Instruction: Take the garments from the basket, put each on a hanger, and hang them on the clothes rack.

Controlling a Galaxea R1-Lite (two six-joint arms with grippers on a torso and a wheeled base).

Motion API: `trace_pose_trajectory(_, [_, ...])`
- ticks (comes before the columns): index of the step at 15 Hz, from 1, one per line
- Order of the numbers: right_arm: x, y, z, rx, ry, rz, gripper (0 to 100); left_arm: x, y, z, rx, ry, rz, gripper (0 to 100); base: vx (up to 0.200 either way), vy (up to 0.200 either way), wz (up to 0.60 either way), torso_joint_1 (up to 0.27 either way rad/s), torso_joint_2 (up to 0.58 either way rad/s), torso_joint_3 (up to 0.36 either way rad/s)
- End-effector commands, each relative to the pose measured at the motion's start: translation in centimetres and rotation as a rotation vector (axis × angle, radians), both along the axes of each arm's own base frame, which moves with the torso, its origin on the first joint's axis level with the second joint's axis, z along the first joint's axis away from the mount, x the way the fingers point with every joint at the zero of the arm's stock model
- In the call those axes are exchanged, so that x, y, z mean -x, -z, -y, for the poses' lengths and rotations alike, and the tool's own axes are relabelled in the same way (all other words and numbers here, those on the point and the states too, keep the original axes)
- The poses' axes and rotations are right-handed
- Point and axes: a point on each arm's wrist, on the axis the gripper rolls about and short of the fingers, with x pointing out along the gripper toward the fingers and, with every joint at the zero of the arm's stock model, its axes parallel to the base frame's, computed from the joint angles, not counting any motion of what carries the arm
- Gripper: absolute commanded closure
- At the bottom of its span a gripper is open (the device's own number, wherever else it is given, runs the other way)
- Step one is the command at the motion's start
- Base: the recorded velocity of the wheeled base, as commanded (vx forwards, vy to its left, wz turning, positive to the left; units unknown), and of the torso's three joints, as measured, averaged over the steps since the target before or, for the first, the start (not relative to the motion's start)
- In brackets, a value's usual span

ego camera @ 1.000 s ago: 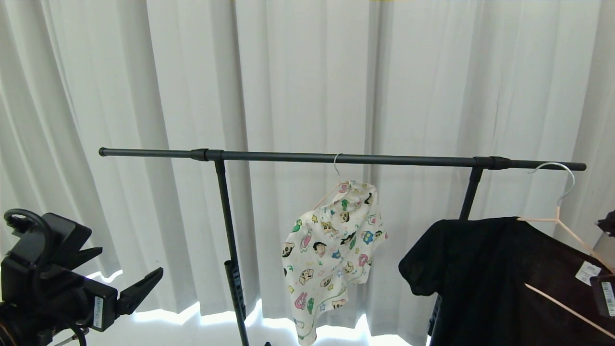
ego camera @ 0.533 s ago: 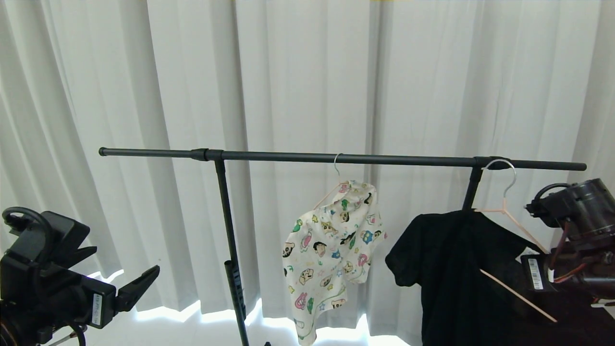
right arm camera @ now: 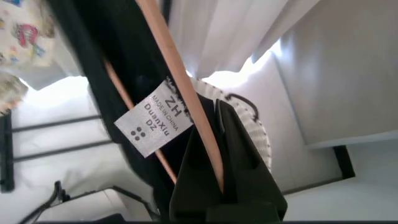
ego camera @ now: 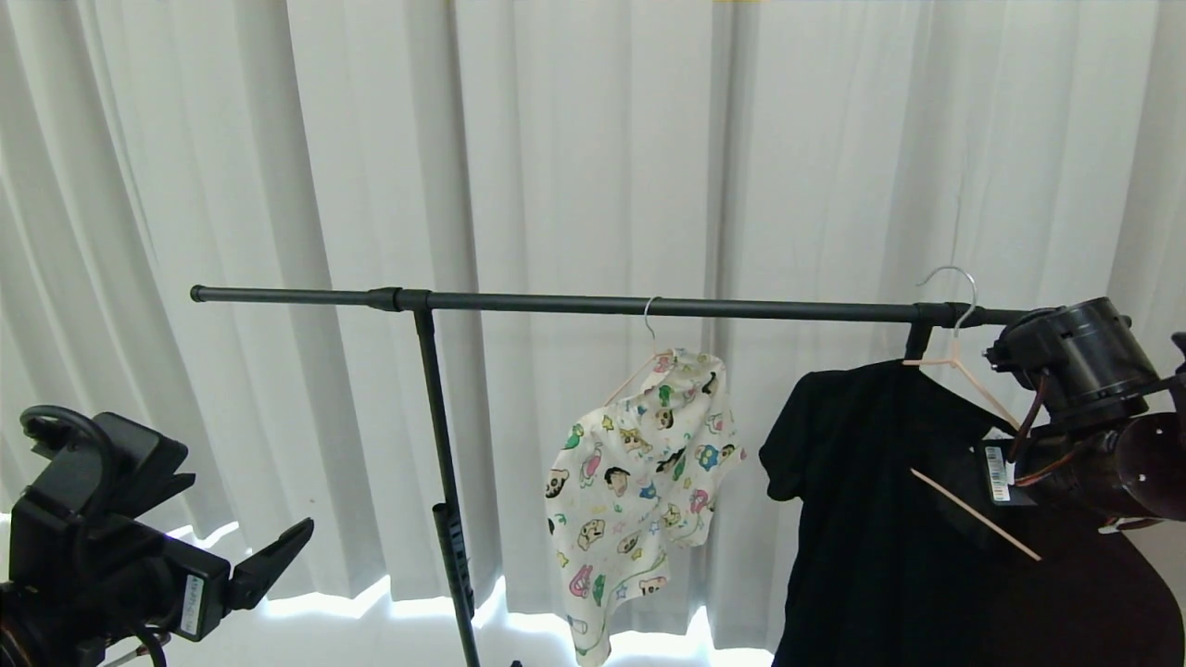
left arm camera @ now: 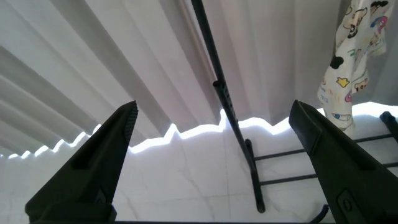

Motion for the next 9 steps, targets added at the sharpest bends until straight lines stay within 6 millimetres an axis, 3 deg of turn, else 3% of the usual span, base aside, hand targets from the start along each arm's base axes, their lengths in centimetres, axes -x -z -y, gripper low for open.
trace_pose_trajectory(1, [-0.24, -0.05, -0.09, 0.002, 0.002, 0.003, 100, 0.00, -0.02, 0.09, 0.000, 0.006, 0.002, 0, 0.200, 0.200, 0.00, -0.012, 0.00, 0.002])
trace_pose_trajectory(2, [-0.21, -0.09, -0.08, 0.000, 0.003, 0.004, 100, 0.00, -0.02, 0.13, 0.000, 0.009, 0.002, 0, 0.200, 0.200, 0.00, -0.007, 0.00, 0.017])
trace_pose_trajectory(7, [-0.31, 0.18, -0.08, 0.006, 0.005, -0.006, 100, 0.10, -0.24, 0.24, 0.001, 0.018, 0.016, 0, 0.200, 0.000, 0.00, 0.006, 0.01, 0.003])
trace_pose_trajectory(9, [-0.35, 0.26, 0.03, 0.007, 0.010, -0.009, 100, 0.17, -0.25, 0.47, 0.001, 0.035, 0.017, 0, 0.000, 0.000, 0.00, 0.000, 0.00, 0.000])
